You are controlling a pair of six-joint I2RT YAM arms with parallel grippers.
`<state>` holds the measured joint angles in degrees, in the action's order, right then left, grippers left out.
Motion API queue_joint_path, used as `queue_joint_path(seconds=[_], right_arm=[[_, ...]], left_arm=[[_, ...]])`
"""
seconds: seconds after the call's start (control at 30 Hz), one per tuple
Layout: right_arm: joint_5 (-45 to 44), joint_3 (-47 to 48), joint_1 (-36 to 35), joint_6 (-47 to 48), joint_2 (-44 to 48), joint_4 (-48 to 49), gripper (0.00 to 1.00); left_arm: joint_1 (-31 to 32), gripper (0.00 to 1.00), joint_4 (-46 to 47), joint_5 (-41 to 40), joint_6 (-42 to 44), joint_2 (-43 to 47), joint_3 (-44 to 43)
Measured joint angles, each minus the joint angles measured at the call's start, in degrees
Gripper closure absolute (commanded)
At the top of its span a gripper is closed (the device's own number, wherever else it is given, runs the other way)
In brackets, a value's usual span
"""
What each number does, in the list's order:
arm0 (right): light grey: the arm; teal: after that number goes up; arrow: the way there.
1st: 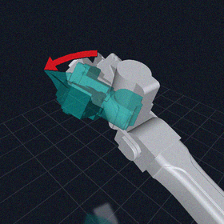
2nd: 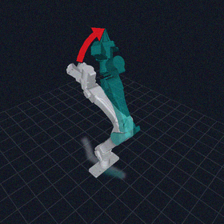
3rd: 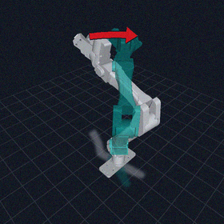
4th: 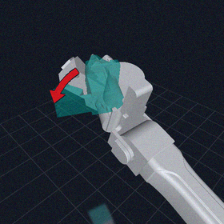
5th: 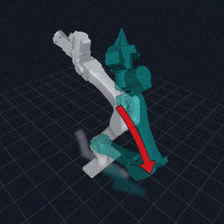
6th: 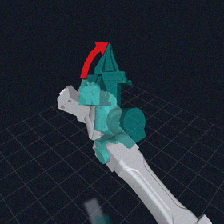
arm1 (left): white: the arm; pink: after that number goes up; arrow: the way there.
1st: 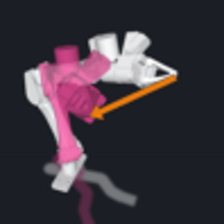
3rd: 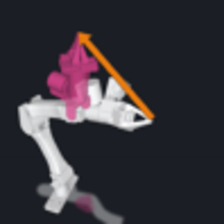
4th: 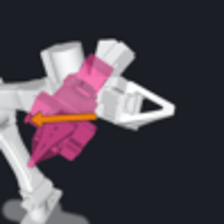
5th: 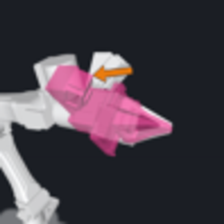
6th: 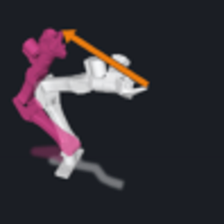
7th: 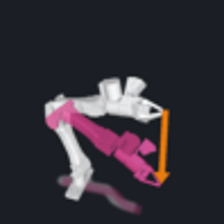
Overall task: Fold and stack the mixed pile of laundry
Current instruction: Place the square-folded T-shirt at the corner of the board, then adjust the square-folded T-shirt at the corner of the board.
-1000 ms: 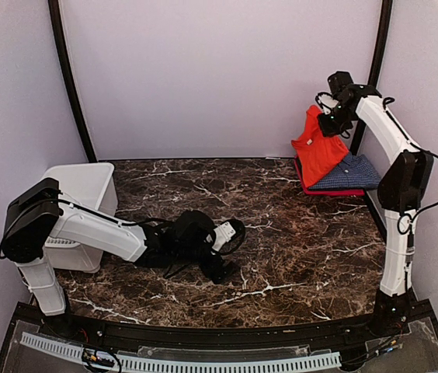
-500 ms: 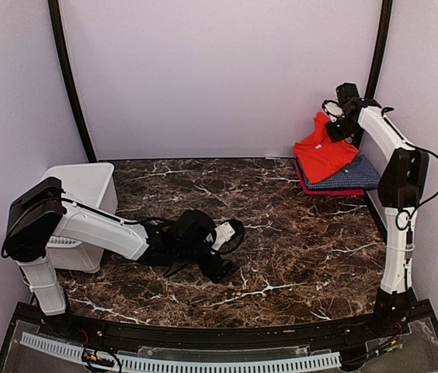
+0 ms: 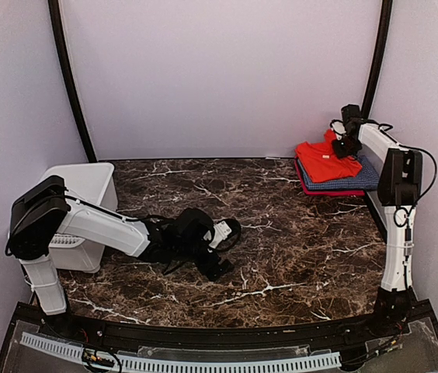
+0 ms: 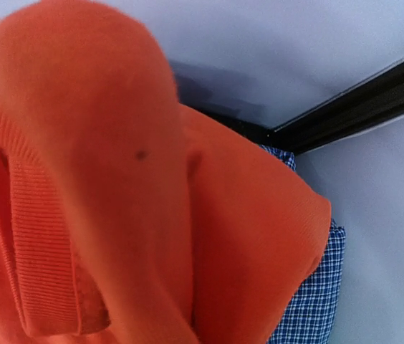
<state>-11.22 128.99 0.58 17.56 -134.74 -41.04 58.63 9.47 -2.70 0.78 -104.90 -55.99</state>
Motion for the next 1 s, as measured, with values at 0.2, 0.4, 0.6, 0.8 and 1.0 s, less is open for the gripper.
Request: queue_joint_path(seconds=[0.2, 0.4, 0.6, 0.8, 1.0], right_arm=[[-2.29, -0.66, 2.93, -2.91, -1.75, 1.09, 0.65], [-5.35, 0.02, 6.32, -7.8, -1.92, 0.94, 0.47], [-5.38, 0.13, 9.53, -11.17, -1.7, 0.68, 0.46], [5.77, -1.31, 9.55, -12.57, 2.36, 0.76, 0.55], [17.25, -2.84, 7.61, -14.47, 7.02, 2.32, 0.79]], left_arm=[[-0.79, 0.01, -0.5, 0.07, -0.02, -0.09, -0.09], [-0.9, 0.01, -1.16, 0.11, -0.02, -0.11, -0.42], [-1.01, 0.01, -1.86, 0.09, -1.36, -0.11, -1.01], [-1.29, 0.01, -1.92, 0.17, -2.56, -0.11, -1.01], [-1.53, 0.01, -1.86, 0.24, -3.21, -0.11, -1.01]])
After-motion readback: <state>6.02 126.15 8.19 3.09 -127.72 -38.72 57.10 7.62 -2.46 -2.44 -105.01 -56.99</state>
